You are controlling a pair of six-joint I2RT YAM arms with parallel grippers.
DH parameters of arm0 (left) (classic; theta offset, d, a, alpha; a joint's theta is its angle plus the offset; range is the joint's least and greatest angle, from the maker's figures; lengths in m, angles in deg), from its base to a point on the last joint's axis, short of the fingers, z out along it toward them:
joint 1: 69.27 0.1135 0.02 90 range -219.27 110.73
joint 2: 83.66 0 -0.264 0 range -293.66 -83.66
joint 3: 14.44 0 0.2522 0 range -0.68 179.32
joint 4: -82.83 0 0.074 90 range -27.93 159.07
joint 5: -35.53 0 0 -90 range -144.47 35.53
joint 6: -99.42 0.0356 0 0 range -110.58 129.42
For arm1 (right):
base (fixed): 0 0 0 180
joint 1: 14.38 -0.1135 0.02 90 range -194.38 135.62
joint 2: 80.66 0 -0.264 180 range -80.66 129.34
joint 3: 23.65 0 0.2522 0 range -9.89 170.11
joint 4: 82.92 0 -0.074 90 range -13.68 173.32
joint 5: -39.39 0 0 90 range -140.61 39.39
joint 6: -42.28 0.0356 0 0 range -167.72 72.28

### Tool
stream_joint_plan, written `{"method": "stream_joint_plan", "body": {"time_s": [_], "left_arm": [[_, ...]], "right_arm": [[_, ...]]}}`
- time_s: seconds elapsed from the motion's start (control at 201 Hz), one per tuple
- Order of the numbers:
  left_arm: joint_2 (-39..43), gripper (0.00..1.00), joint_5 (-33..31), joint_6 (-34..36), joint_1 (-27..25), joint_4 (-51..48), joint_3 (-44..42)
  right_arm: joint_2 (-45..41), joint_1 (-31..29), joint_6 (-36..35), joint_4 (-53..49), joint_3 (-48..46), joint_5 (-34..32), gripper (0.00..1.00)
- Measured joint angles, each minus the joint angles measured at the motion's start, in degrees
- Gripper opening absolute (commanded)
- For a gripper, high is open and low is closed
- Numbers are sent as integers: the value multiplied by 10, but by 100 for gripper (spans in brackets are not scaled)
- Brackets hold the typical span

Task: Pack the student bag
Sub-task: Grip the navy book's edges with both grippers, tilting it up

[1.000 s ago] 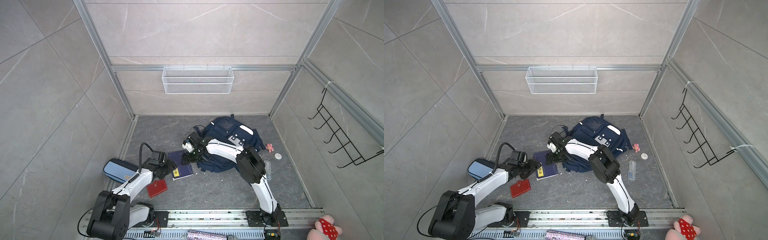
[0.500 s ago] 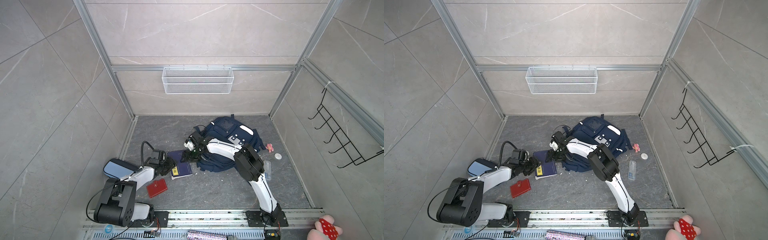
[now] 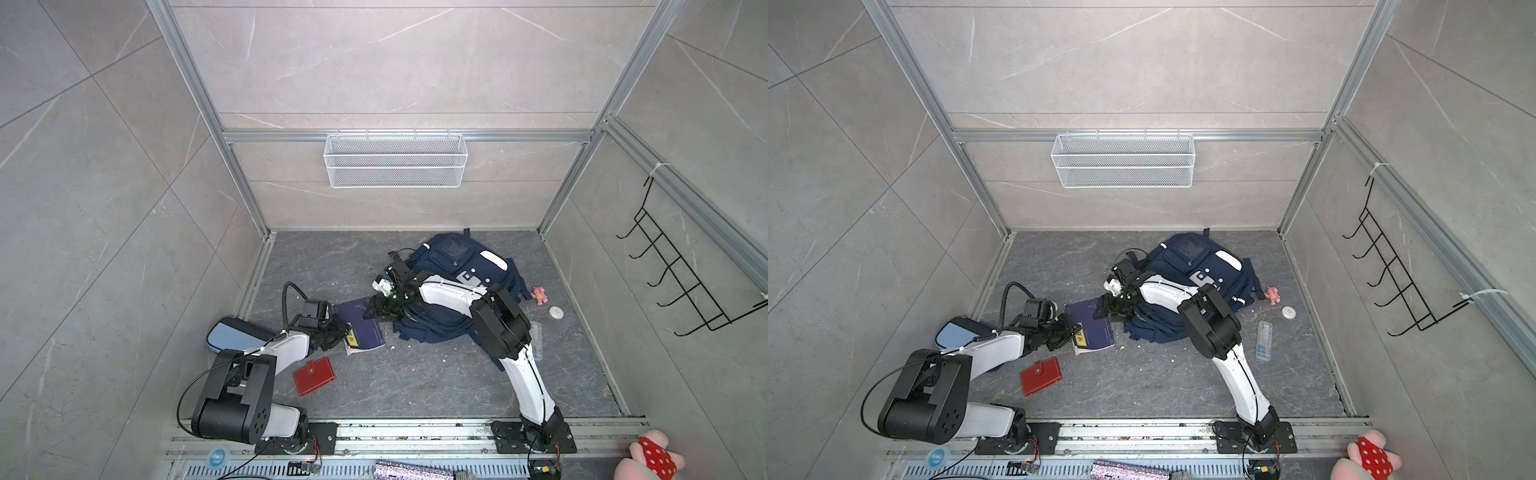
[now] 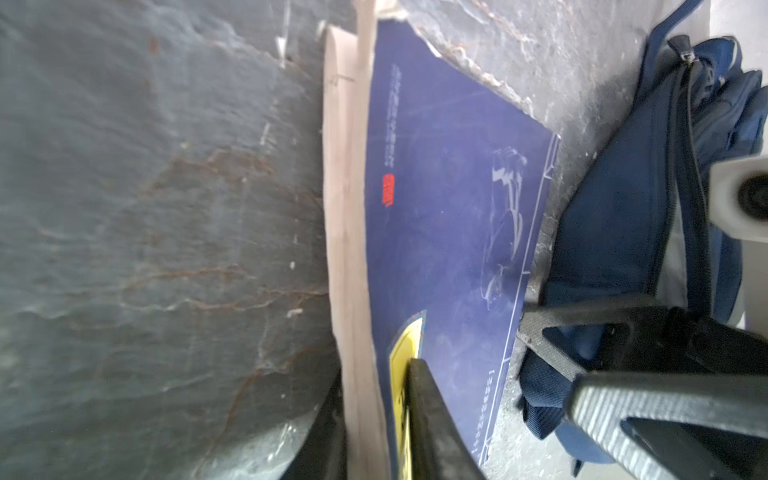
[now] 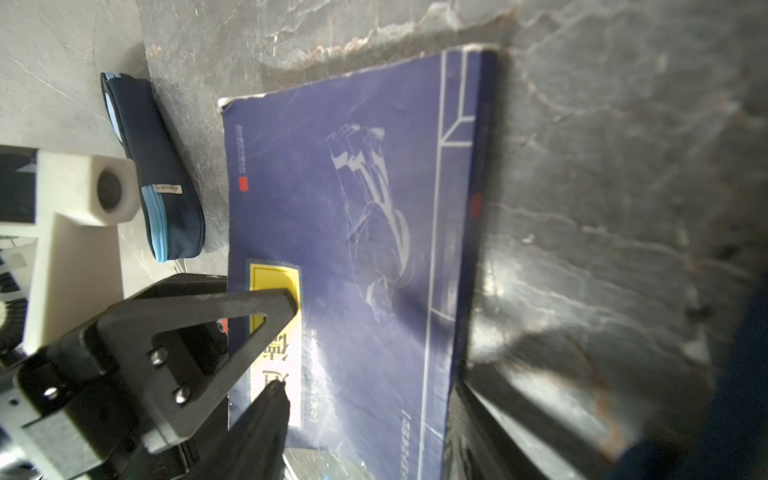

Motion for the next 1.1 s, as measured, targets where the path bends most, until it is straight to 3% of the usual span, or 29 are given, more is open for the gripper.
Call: {"method": "stream_joint_plan", "body": {"time_s": [0.05, 0.164, 0.309, 0.538, 0.677, 0.931, 1.1], "left_arm": [[1, 52, 4, 2, 0, -4, 0], [4, 49, 18, 2, -4, -18, 7], [9, 34, 26, 2, -5, -42, 7], [26, 19, 27, 2, -5, -65, 7], [26, 0, 39, 3, -5, -62, 9], [39, 0, 41, 4, -5, -79, 21], [101, 0, 40, 17, -5, -115, 40]], "right_arm": [[0, 1, -2, -2, 0, 1, 63], [0, 0, -4, 0, 0, 7, 62], [0, -1, -7, 0, 0, 9, 60], [0, -1, -11, -2, 0, 9, 59], [0, -1, -14, -4, 0, 9, 59], [0, 0, -20, -24, 13, 9, 60], [-39, 13, -22, -54, 17, 9, 63]]}}
